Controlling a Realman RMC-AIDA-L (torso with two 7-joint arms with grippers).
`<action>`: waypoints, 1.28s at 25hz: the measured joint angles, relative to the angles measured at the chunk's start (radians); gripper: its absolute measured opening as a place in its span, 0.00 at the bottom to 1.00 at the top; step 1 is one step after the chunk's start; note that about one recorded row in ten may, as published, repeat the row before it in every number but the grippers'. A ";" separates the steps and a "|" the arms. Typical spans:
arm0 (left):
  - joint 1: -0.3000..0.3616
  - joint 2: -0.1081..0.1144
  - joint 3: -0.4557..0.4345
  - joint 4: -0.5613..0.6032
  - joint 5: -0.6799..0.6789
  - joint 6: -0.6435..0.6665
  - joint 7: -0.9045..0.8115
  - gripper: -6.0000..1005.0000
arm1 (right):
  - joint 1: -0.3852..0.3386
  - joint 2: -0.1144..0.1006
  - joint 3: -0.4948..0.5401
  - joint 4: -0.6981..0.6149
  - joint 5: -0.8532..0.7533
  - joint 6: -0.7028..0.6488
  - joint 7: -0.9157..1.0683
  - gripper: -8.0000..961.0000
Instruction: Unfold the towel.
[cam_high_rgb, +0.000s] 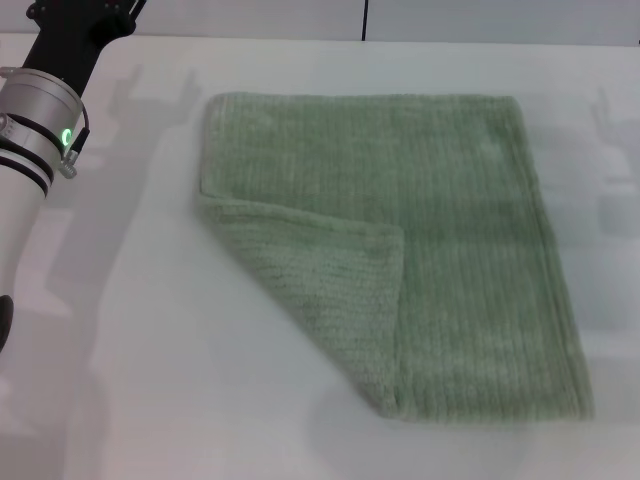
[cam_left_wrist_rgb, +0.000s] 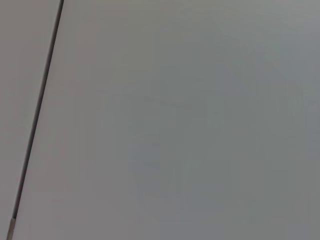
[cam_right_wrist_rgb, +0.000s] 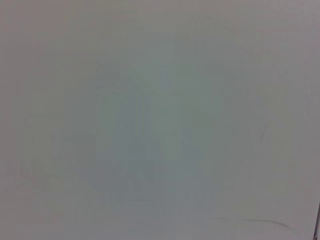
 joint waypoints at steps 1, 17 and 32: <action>0.000 0.000 0.000 0.000 0.000 0.000 0.000 0.80 | 0.000 0.000 0.000 0.000 0.000 0.000 0.000 0.67; 0.001 0.000 0.000 -0.004 0.001 0.000 0.000 0.80 | 0.001 0.000 -0.008 -0.041 -0.002 -0.010 0.000 0.67; 0.009 0.000 0.000 0.012 0.001 0.000 0.000 0.80 | -0.027 -0.002 -0.068 -0.221 -0.043 -0.208 -0.013 0.45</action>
